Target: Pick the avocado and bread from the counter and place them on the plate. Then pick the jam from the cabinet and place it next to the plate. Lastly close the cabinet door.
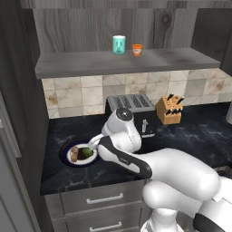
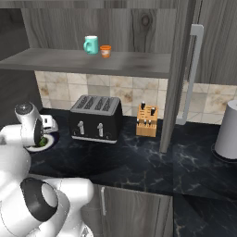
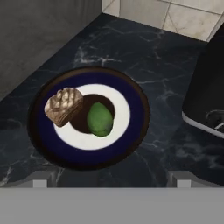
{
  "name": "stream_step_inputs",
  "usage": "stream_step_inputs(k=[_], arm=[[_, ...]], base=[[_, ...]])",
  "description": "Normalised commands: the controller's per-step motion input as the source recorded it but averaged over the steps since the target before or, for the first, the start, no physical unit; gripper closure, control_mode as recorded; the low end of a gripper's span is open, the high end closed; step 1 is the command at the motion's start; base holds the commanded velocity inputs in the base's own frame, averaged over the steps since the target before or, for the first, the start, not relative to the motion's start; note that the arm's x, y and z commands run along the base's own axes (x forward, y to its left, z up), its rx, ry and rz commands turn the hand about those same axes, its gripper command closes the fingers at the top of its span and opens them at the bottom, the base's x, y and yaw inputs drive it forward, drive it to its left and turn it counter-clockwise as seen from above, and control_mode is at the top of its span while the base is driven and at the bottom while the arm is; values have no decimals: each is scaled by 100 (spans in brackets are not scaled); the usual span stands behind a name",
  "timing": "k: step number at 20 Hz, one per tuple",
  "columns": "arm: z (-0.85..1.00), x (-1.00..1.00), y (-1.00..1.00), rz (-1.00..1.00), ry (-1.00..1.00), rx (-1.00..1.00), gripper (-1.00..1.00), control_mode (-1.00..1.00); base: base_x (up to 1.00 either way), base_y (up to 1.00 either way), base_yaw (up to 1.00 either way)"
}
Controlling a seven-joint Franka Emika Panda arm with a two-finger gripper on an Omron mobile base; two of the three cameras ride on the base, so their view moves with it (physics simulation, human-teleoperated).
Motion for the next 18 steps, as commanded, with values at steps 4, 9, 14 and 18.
stream_step_inputs(k=[4, 9, 14, 18], arm=[[61, -26, -37, -6, -1, 0, -100, -100], [61, -32, -37, -5, -4, 0, -100, -100], [54, -35, -41, -7, -1, 0, -100, -100], [63, -33, -41, -8, 0, 4, -100, -100]], base=[[0, 0, 0], [0, 0, 0], [0, 0, 0], [0, 0, 0]])
